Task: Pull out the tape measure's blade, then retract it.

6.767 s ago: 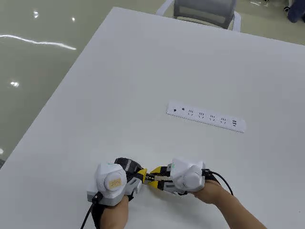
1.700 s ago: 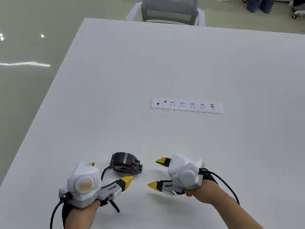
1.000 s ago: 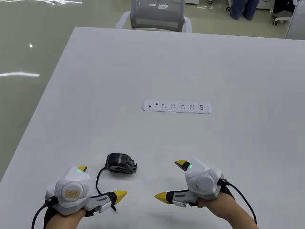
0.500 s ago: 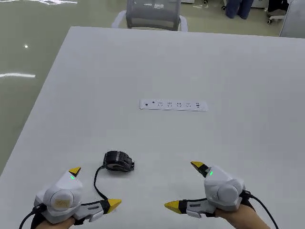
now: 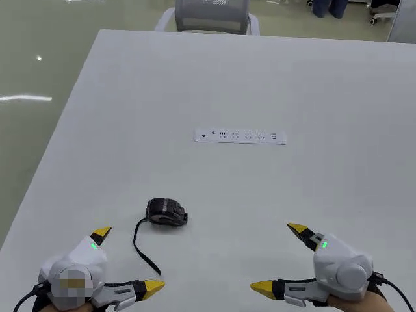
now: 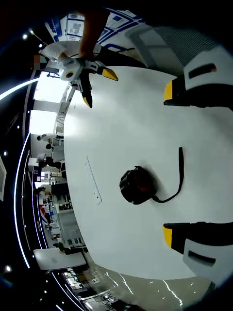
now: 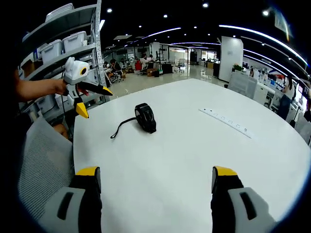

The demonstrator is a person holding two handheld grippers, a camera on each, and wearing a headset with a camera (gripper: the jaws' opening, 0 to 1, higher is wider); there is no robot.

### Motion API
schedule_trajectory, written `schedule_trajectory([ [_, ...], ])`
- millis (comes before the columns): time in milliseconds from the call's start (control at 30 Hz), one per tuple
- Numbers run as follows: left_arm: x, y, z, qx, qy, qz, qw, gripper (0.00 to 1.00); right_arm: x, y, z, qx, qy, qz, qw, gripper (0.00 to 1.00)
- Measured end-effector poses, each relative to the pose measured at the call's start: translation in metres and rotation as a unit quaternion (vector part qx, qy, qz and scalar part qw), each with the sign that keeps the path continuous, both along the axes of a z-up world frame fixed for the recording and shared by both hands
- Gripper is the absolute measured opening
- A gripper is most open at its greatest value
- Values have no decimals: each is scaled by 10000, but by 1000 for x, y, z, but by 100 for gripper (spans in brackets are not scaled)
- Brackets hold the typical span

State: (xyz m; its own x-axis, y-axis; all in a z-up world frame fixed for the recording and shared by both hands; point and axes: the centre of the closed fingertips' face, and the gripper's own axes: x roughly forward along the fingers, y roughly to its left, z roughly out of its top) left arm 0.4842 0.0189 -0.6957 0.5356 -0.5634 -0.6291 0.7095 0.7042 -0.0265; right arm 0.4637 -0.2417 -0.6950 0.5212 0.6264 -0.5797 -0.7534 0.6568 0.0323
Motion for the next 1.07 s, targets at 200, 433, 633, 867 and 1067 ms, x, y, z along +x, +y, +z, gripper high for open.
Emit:
schedule_trajectory([
  [200,-5,5,2,-81,57,49,9999,99,-5,-13,8,20,-62,-77,9999,98],
  [433,-8,9,14,-107,-63,71,9999,99,-10,-30,16,-27,-120,-193,9997,97],
  [633,-8,13,23,-122,-158,73,9998,99,-17,-40,20,-67,-88,-239,9997,97],
  [867,-9,20,26,-129,-184,72,9997,99,-17,-42,23,-33,-99,-287,9995,97],
  [1067,-6,21,21,-124,-163,83,9998,99,-13,-37,19,-21,-94,-288,9995,97],
])
